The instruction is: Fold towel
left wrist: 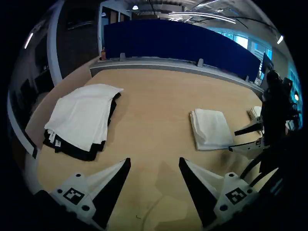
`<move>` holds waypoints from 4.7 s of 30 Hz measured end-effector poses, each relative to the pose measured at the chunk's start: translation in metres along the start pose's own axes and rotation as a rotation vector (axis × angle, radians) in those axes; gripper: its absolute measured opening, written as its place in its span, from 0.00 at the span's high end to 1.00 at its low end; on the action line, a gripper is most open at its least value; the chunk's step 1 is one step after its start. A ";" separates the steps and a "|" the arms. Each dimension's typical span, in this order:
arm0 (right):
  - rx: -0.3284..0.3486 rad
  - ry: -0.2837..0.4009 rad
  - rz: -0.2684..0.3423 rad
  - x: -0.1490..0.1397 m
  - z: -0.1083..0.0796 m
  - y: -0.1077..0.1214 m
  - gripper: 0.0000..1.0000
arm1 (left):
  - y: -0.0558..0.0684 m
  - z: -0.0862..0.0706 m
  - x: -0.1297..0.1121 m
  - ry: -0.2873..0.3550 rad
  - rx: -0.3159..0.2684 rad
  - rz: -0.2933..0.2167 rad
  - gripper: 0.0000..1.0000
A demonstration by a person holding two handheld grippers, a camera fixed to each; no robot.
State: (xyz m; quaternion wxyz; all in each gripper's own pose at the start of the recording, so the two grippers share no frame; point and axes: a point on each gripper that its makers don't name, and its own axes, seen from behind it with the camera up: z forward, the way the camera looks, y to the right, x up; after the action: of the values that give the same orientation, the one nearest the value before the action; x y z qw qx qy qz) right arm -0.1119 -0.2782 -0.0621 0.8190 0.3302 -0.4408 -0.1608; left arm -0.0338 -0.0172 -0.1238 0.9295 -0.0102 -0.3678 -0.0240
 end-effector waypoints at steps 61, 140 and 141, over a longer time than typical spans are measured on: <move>-0.032 0.170 0.006 0.057 -0.038 0.015 0.98 | -0.004 0.003 0.001 0.004 0.010 0.002 0.07; -0.410 0.351 0.168 0.086 -0.216 0.327 0.98 | 0.022 0.010 0.017 0.019 -0.012 0.053 0.07; -0.411 0.350 0.170 0.085 -0.216 0.328 0.98 | 0.022 0.011 0.016 0.019 -0.011 0.054 0.07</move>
State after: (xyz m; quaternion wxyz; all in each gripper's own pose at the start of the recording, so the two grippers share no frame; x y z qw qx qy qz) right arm 0.1055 0.0001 0.1294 0.9431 0.1416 -0.2768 -0.1179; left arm -0.0278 0.0048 -0.1049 0.9332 -0.0251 -0.3586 -0.0012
